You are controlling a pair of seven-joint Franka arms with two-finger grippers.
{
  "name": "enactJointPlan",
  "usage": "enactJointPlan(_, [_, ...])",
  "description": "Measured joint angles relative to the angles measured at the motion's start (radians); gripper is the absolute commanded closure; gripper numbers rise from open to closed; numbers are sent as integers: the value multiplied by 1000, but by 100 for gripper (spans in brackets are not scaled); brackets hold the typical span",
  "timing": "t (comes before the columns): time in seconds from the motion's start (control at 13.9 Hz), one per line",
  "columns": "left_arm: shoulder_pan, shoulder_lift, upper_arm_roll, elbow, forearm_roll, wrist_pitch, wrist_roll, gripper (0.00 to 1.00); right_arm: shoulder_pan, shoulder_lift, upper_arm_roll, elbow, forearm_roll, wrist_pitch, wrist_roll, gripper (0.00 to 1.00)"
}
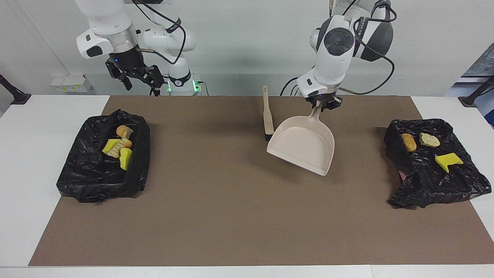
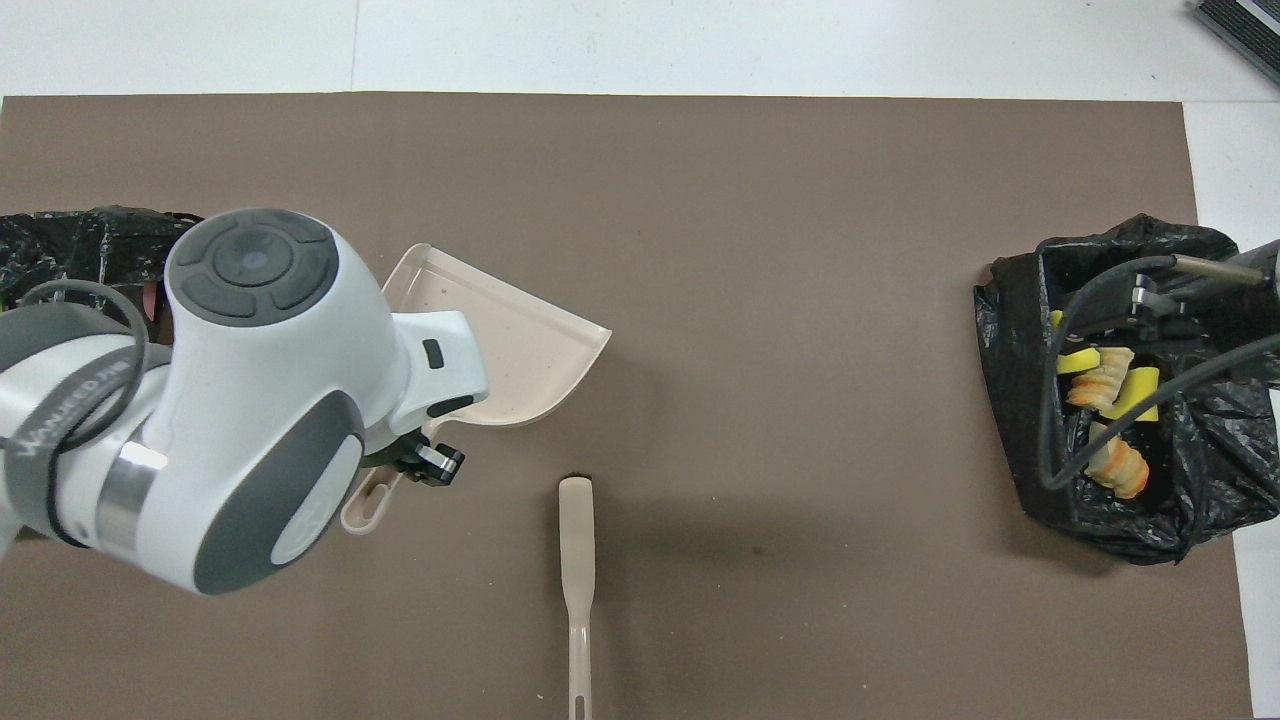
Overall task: Sweep and dump trash in bin
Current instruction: 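Bring the empty dustpan back to the table center with the left gripper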
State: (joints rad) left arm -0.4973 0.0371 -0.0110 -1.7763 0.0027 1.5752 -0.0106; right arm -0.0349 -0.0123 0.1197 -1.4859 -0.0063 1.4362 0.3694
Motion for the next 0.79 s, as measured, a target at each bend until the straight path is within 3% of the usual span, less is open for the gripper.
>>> enactJointPlan(0.29, [-84, 112, -1, -4, -44, 186, -181, 100, -1, 0, 0, 0, 0, 2, 0, 0])
enactJointPlan(0.79, [-101, 258, 4, -23, -183, 451, -310, 100, 0, 0, 1, 0, 1, 36, 0, 0])
